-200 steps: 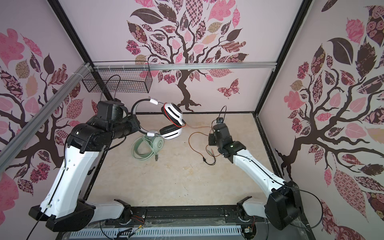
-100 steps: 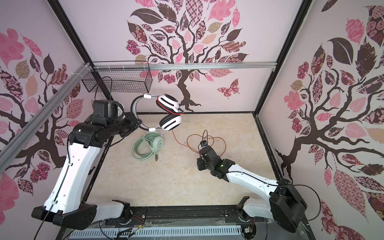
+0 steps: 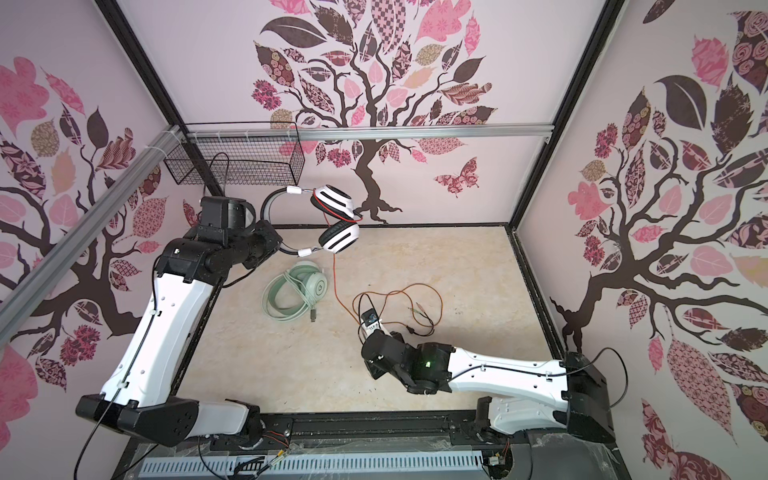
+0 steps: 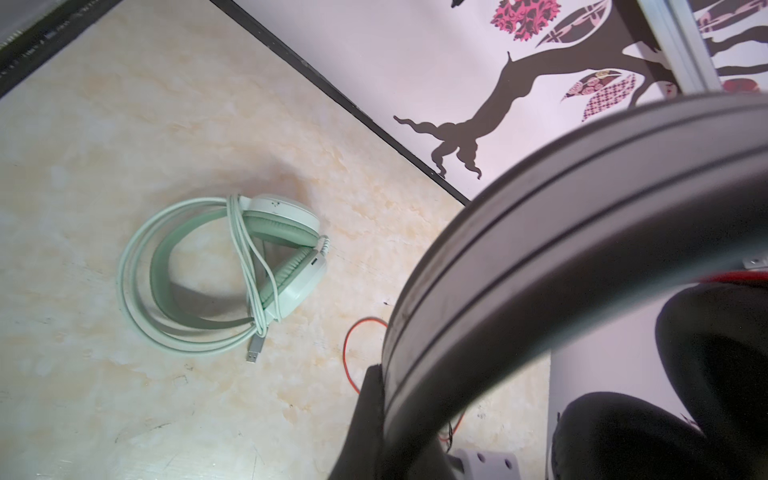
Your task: Wrap the headphones
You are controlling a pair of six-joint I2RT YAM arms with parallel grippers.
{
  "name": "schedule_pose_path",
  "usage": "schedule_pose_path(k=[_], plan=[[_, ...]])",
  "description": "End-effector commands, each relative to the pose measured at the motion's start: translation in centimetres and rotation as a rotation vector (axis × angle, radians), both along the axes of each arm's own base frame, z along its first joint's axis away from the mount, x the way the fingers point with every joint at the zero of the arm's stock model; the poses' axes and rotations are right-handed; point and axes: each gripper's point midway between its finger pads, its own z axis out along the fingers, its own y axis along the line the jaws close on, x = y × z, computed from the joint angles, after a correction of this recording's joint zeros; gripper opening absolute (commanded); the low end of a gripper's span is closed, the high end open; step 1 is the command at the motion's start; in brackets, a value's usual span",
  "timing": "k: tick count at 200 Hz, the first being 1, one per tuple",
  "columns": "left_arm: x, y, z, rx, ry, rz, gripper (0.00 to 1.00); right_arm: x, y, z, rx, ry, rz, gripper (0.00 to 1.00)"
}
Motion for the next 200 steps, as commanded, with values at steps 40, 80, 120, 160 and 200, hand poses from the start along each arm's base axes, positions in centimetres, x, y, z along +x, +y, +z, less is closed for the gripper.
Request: schedule_pose_path(k=[40,80,120,160,200], plan=[[2.1,1.8,-1.2,0.087,-0.037,0.084,0.00,-3.7,1.1,5.4,-0.046,-0.094,0.060,0.00],[2.8,3.3,-3.3,0.188,0.014,0.133,0.00,-5.8,2.9,9.0,-0.081,-0.157,0.149,0.00],[2.9,4.0,-5.1,0.239,0.066,0.158,0.00,-6.5,3.6,11.7,-0.061,-0.179,0.196,0.00],[2.6,4.8,-6.2,0.315,0.118,0.164,0.00,-5.6,2.7,14.6,-0.070,-0.253,0.166,0.00],[0.4,4.9,-7.8,0.417,0.181,0.126,0.00,-3.3,0.5,18.7,-0.115,-0.398,0.061,0.00]])
